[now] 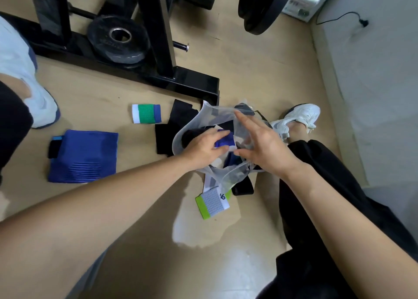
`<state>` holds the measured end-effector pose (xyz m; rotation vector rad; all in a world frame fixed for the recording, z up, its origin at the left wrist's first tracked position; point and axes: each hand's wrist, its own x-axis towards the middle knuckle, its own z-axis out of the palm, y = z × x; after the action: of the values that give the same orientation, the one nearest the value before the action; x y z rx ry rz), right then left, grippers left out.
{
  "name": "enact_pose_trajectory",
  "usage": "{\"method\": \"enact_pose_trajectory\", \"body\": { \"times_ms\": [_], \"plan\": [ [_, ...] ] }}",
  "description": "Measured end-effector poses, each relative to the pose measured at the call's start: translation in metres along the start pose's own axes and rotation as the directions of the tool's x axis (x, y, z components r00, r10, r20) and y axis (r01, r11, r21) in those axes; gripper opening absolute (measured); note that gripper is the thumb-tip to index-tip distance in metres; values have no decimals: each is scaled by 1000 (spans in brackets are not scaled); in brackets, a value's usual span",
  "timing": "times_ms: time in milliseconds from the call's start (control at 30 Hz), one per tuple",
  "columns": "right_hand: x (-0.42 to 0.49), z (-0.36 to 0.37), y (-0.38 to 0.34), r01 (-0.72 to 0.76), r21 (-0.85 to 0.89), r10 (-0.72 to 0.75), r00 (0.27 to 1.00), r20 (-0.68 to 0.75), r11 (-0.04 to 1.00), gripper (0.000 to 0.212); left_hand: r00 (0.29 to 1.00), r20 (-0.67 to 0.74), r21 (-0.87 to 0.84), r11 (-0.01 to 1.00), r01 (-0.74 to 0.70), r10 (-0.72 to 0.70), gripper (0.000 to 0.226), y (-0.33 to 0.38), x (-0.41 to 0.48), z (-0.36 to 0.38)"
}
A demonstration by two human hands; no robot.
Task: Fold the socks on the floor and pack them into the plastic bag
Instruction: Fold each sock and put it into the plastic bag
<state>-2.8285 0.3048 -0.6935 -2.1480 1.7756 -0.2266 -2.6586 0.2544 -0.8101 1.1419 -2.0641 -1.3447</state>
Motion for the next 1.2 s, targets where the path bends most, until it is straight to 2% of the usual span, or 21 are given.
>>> {"method": "enact_pose_trajectory", "body": {
  "times_ms": [100,200,367,433,533,600,667,700,733,800,867,933,1000,1067,1133,1200],
  "plan": [
    [-3,-4,2,-39,-82,39,999,-12,996,104,997,76,239,971,-13,-5,59,-8,12,4],
    [-7,-4,3,-74,-172,72,997,-19,982,104,988,148,488,872,-26,-53,62,-23,13,8],
    [-9,0,-1,-87,-163,84,996,-27,983,105,992,106,550,835,4,-74,67,-30,2,17],
    [-8,2,-2,-74,-156,70,997,-32,985,106,999,37,582,813,-31,12,64,-26,-4,17],
    [-8,4,-5,-58,-137,52,997,-51,989,106,959,-58,647,742,-177,279,48,-23,-14,14],
    [-9,5,-7,-48,-132,41,998,-57,990,104,898,-46,675,676,-295,439,37,-27,-15,12],
    [-10,6,-9,-32,-123,26,998,-49,992,104,865,36,650,645,-401,501,38,-32,-13,12],
    [-11,7,-9,-30,-116,25,999,-44,993,105,884,85,626,665,-407,461,46,-33,-11,11],
    [-11,8,-9,-32,-113,27,999,-39,993,106,923,134,607,707,-364,361,54,-31,-9,10],
    [-13,10,-10,-40,-118,37,999,-27,992,107,965,253,621,754,-214,65,61,-27,-2,7],
    [-15,12,-12,-39,-118,38,999,-11,992,106,934,333,657,742,-133,-127,64,-22,8,4],
    [-17,16,-14,-38,-96,39,999,2,995,106,901,372,620,782,-62,-224,65,-18,18,4],
    [-17,19,-16,-38,-91,40,999,17,995,106,887,387,555,832,-6,-252,63,-16,22,6],
    [-16,21,-19,-32,-90,35,999,31,995,105,908,366,441,897,22,-203,59,-17,16,2],
    [-14,24,-23,-23,-74,25,999,26,997,101,953,296,317,948,-35,-64,52,-19,-4,-11],
    [-11,27,-29,-9,-58,9,1000,1,998,89,972,207,319,932,-172,109,48,-24,-32,-31]
  ]
}}
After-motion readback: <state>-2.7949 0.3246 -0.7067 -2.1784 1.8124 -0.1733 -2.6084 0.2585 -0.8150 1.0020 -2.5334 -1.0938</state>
